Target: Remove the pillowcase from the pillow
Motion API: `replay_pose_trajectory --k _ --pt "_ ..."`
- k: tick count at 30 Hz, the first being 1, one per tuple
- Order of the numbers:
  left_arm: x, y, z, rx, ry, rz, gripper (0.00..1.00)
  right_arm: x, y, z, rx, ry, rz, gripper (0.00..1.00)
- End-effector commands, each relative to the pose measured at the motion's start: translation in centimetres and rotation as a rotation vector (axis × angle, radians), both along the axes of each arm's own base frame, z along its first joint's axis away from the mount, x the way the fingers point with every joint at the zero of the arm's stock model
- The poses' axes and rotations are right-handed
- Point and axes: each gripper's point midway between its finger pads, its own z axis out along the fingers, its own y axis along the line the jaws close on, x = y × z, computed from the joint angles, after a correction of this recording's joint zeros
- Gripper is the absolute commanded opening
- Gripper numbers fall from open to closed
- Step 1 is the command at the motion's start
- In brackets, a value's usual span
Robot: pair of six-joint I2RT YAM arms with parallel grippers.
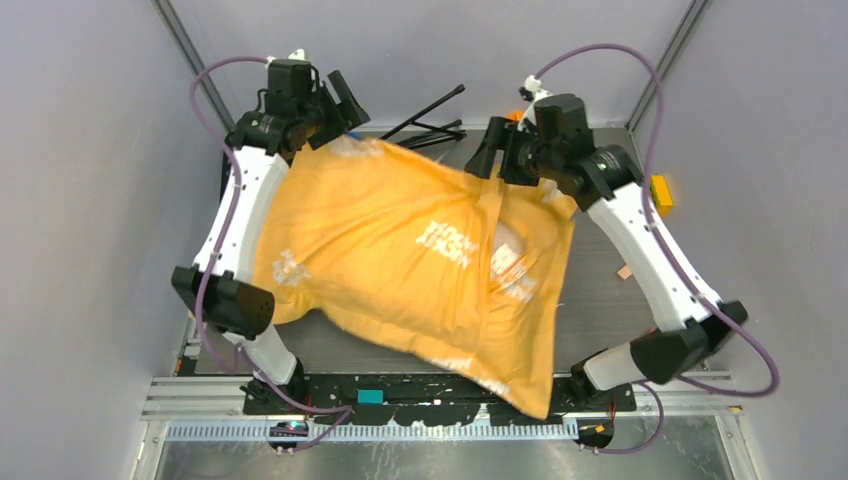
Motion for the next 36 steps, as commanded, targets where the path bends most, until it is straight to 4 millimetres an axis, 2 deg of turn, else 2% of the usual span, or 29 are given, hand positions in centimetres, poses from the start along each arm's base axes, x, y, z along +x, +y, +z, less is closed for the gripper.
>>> replay_pose_trajectory --k 1,3,5,9,12,15,20,25,31,36 --pt "1.3 0.4 -4.4 0.039 0.102 0.021 0.92 0.6 -1.1 -2.4 -0.059 0.077 -0.068 0.90" --pt "0.9 0.9 -4.7 0.063 0.080 0.031 0.99 0.2 -2.2 -3.4 -0.097 0.064 -0.094 0.93" --pt "0.1 1.1 -4.0 0.068 0.035 0.027 1.00 -0.6 -3.6 -3.7 -0.134 0.041 -0.121 0.93" --pt "-2.1 1.6 -4.0 0.161 0.031 0.016 1.00 -2.0 -5.7 -5.7 -0.211 0.062 -0.157 0.93" --pt "-4.4 0.8 -4.3 0.247 0.039 -0.030 1.00 -3.2 -7.0 -6.6 -0.237 0.067 -0.187 0.93" --pt "-6.8 -1.1 -4.5 0.311 0.025 -0.094 1.00 -4.3 -7.9 -7.5 -0.243 0.066 -0.210 0.93" --pt "-10.9 -6.5 -5.1 0.391 -0.008 -0.242 1.00 -6.0 -8.9 -8.5 -0.224 0.061 -0.239 0.93" --pt "-13.8 -11.7 -6.3 0.447 -0.074 -0.373 1.00 -7.4 -9.0 -9.7 -0.186 0.077 -0.236 0.92" --pt "-16.1 -16.1 -8.0 0.557 -0.113 -0.481 1.00 -8.5 -8.7 -11.8 -0.166 0.124 -0.222 0.91" --pt "-16.1 -18.1 -9.7 0.634 -0.101 -0.516 1.00 -9.0 -7.9 -13.0 -0.141 0.165 -0.189 0.90"
